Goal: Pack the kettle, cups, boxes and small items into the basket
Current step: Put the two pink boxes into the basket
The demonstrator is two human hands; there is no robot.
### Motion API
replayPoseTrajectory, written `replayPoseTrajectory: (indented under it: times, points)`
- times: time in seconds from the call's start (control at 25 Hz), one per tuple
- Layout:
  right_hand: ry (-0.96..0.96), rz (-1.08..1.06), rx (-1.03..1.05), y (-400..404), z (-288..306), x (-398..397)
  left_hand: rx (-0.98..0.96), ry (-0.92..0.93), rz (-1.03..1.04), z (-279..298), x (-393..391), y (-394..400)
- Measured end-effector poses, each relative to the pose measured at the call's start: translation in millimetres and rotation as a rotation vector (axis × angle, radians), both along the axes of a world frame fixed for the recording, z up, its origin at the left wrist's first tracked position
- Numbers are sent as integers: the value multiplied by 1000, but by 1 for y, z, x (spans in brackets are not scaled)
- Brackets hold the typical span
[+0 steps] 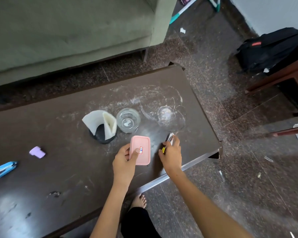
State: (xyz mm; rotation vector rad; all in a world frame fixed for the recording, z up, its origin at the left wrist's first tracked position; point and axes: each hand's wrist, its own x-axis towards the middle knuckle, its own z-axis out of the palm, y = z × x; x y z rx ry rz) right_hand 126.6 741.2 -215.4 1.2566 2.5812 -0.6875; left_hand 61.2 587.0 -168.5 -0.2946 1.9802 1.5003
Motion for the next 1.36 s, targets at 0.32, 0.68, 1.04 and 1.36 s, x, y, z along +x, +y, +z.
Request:
replayPoseTrajectory:
  times: [0.32,0.68,1.04,1.36]
  points:
    - [206,60,-349,-182,47,-3,37,-62,248,17,10,-166]
    - [354,283,-606,-447,112,-63,83,28,662,66,-14,-446]
    - [460,486,-716,-643,148,-117,60,113,866,99,-41,-646]
    - [186,959,-356,-729,128,-185,113,84,1040,91,-40,-719]
